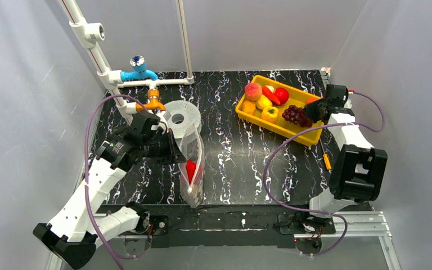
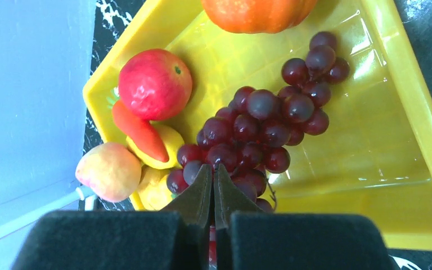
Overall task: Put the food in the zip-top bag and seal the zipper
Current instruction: Pick up the fake fruit from the bin, then place the fake fruit in the zipper food storage bag.
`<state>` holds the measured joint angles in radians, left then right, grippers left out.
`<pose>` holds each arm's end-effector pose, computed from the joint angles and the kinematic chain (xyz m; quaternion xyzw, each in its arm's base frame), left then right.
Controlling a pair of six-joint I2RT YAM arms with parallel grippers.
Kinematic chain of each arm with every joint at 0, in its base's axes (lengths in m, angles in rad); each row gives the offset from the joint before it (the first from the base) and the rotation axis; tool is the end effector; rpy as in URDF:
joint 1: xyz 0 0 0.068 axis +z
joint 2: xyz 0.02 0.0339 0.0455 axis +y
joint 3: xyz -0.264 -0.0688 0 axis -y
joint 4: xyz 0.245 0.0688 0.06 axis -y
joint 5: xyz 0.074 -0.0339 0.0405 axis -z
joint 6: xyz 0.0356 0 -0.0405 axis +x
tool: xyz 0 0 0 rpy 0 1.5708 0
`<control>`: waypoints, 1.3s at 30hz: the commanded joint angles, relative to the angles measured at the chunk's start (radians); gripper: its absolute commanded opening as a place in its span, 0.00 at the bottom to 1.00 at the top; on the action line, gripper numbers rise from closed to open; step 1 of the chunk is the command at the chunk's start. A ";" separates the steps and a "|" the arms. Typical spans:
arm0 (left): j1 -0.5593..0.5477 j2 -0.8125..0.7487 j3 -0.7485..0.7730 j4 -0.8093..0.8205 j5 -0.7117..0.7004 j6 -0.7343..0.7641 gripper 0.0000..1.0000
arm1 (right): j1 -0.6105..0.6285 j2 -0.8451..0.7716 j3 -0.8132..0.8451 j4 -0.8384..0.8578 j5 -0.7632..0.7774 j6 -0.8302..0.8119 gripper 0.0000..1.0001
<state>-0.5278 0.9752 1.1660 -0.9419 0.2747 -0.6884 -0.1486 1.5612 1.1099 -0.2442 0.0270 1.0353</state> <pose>0.1508 -0.0991 0.3635 -0.0185 0.9100 -0.3286 0.2522 0.3443 -0.0525 0.2544 0.5101 0.7484 0.1707 0.3880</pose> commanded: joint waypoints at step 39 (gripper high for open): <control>-0.005 -0.003 -0.015 0.022 0.024 0.003 0.00 | 0.847 -0.258 0.404 0.168 -0.611 -0.155 0.01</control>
<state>-0.5278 0.9871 1.1654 -0.9193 0.2821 -0.6888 0.6455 1.2979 1.4234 -0.1936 -0.5223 0.8437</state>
